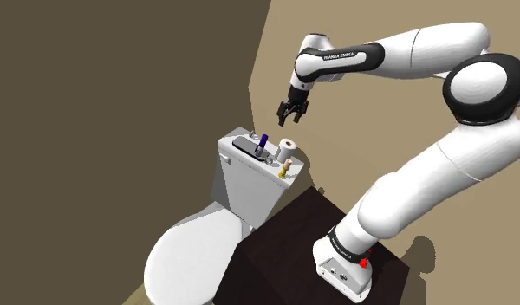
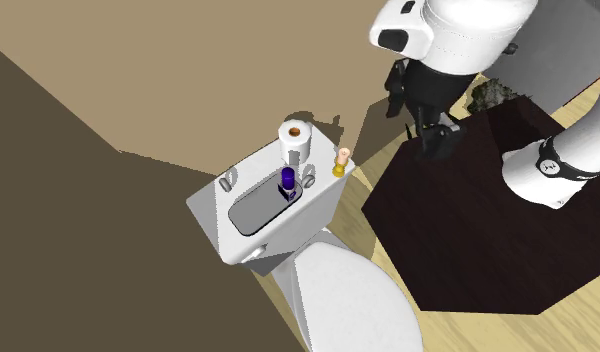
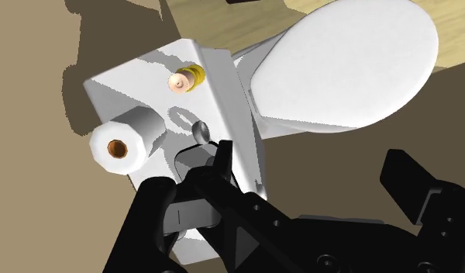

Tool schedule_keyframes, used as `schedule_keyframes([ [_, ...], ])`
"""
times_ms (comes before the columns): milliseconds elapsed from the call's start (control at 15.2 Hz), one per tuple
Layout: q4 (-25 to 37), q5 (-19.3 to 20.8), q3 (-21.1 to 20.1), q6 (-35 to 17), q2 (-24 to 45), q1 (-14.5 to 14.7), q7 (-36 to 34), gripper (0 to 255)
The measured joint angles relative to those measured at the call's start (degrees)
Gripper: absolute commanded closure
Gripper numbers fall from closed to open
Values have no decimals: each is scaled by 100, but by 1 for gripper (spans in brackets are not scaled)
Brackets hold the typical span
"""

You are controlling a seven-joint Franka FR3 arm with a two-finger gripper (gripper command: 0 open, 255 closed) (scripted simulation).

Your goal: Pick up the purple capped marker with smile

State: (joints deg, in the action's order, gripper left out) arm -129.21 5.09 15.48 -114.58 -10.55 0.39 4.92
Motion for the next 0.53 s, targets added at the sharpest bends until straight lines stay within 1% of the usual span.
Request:
schedule_keyframes([
  [330, 643, -296, 214, -323, 1163, -97, 537, 0],
  [528, 1128, -535, 244, -467, 1915, -177, 806, 0],
])
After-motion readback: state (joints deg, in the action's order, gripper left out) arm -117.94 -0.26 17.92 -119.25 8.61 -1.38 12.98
